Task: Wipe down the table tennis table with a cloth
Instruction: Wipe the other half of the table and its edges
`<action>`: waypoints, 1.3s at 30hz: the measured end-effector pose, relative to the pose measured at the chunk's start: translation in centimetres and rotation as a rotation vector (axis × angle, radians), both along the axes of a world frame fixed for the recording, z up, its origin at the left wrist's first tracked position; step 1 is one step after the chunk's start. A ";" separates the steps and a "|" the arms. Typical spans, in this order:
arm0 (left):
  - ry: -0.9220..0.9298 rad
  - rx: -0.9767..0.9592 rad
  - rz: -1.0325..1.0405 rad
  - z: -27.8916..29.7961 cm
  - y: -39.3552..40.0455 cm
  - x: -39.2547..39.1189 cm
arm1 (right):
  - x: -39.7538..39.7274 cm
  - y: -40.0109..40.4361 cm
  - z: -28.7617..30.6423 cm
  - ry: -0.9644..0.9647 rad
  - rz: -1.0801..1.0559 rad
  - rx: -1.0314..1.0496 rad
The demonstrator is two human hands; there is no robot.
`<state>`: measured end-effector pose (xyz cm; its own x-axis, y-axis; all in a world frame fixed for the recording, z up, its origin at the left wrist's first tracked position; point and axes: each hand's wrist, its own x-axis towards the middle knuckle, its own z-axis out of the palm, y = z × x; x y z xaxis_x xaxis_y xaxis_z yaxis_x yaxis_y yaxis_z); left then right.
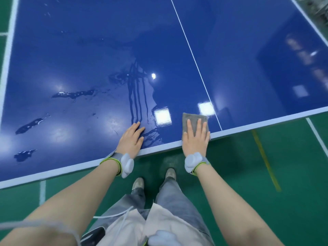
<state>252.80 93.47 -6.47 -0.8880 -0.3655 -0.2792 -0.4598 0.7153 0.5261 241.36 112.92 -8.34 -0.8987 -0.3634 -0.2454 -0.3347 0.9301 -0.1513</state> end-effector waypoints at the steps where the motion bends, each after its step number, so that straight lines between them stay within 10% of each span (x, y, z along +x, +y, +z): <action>1: 0.001 -0.006 -0.007 0.0 0.0 0.3 | 1.1 -0.9 0.1 0.002 0.029 -0.017; 39: -0.010 -0.129 -0.167 -0.8 -7.0 7.4 | 13.9 -12.6 1.3 -0.099 0.148 0.069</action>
<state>260.18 86.42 -7.32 -0.9368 -0.2463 -0.2485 -0.3335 0.8432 0.4217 255.22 100.28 -7.08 -0.8066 -0.4695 -0.3590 -0.4556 0.8809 -0.1283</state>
